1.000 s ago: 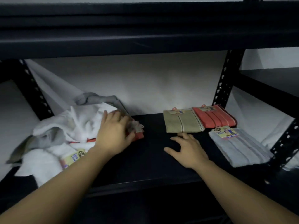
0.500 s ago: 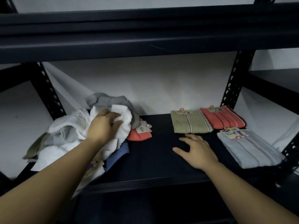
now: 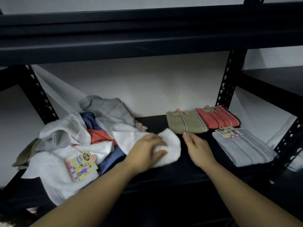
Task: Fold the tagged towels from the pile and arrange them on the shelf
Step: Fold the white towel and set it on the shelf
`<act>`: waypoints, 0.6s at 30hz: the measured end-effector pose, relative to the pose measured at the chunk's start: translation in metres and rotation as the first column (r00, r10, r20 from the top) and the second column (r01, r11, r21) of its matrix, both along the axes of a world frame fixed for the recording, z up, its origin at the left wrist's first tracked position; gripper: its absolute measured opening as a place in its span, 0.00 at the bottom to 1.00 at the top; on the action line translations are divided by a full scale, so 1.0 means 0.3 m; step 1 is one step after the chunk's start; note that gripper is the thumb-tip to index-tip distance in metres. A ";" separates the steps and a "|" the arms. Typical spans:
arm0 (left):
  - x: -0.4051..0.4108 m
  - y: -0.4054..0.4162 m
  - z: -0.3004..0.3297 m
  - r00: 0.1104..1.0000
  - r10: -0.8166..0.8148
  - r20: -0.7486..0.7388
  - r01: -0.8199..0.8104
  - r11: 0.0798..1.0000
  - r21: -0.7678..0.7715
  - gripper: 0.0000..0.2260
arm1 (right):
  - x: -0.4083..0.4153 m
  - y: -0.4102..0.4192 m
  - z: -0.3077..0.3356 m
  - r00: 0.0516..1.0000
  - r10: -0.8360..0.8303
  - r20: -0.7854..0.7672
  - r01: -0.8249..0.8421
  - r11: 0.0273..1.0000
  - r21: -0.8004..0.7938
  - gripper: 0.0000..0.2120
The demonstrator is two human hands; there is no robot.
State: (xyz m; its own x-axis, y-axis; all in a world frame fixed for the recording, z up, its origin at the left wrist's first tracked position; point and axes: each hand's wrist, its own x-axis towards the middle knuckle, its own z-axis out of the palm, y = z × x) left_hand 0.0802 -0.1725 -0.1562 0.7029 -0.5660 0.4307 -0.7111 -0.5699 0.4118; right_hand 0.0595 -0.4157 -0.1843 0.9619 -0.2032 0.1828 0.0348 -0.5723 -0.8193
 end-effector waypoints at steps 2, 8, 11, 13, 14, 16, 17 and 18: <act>-0.031 -0.035 -0.070 0.996 0.032 -0.081 -0.034 0.999 -0.018 0.10 | 0.001 -0.002 -0.005 0.998 0.043 -0.050 -0.048 0.993 -0.111 0.23; -0.017 -0.063 -0.059 0.960 0.181 -0.215 -0.197 0.979 -0.058 0.24 | 0.007 -0.001 -0.015 0.988 0.150 -0.044 -0.156 0.912 -0.381 0.22; 0.031 -0.062 -0.040 0.923 0.335 -0.190 -0.277 0.920 0.277 0.43 | 0.009 0.000 -0.017 0.985 0.162 -0.065 -0.174 0.899 -0.401 0.20; 0.045 -0.061 -0.040 0.901 0.317 -0.296 -0.240 0.933 0.270 0.42 | 0.009 -0.001 -0.015 0.986 0.154 -0.059 -0.165 0.906 -0.390 0.20; 0.045 -0.063 -0.039 0.895 0.299 -0.332 -0.233 0.946 0.223 0.39 | 0.008 0.000 -0.011 0.987 0.149 -0.060 -0.161 0.914 -0.372 0.20; 0.036 -0.065 -0.046 0.897 0.282 -0.340 -0.247 0.958 0.144 0.29 | 0.005 0.001 0.002 0.987 0.136 -0.087 -0.157 0.936 -0.316 0.20; 0.027 -0.067 -0.044 0.900 0.272 -0.341 -0.252 0.962 0.102 0.26 | 0.006 0.000 0.001 0.986 0.133 -0.100 -0.157 0.946 -0.283 0.21; 0.018 -0.064 -0.041 0.902 0.255 -0.347 -0.254 0.966 0.050 0.24 | 0.005 0.001 0.001 0.986 0.132 -0.100 -0.153 0.958 -0.244 0.21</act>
